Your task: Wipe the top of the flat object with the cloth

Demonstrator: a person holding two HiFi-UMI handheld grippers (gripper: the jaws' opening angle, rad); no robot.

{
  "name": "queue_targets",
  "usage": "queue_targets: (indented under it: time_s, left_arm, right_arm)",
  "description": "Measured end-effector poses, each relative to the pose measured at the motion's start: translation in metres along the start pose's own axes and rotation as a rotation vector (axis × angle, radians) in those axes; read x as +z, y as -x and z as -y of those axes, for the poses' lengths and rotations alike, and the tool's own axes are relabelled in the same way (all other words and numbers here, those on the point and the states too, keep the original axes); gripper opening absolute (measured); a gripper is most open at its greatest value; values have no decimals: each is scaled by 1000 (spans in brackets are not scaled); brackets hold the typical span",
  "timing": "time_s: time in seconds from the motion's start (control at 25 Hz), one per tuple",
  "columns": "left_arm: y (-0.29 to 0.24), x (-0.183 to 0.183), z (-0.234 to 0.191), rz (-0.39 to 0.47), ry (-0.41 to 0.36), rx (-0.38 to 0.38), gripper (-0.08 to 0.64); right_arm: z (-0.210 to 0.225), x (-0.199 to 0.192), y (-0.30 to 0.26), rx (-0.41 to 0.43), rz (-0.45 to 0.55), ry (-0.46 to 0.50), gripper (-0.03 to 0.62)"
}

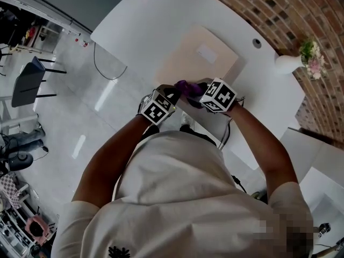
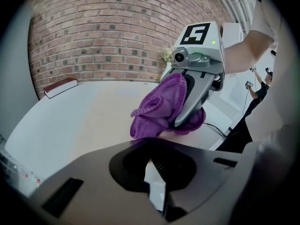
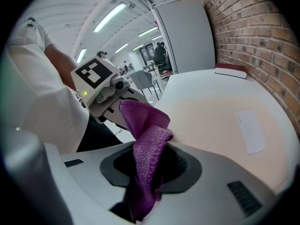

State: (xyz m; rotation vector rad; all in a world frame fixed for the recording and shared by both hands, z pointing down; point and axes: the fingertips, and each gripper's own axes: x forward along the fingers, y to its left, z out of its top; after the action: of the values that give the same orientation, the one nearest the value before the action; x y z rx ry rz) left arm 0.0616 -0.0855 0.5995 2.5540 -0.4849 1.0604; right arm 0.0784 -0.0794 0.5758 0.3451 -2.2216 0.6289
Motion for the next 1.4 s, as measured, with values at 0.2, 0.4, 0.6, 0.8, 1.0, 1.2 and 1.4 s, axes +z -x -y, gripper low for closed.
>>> queue_targets:
  time_s: [0.2,0.4,0.6,0.8,1.0,1.2,1.4]
  left_arm:
    - [-2,0,0,0,-19,5,25]
    - [-1,-1,2,-16,-27,-1,25]
    - [-1,2,-1,-19,-41,6,25]
    - [-3,2,0,-34,-42,-7,25]
    - [-3,3,-2,-30,-47,-11,25]
    - [-3,2,-2,-26,-46,-18,25]
    - [-4,3,-4,-13,-40,-24,25]
  right_arm:
    - [32,-4,11,-48,-6,-5,135]
    - [74,-11,31,-128,-13,-20,135]
    - [123,-12,53,-208,6,-59,135]
    - [172,-18,75,-298,32,-113,135]
    - [214,-23,94,-389,23,-147,135]
    - [238,-25,106,-472,12,-174,135]
    - [224,-8,107,-463,72,-164,135]
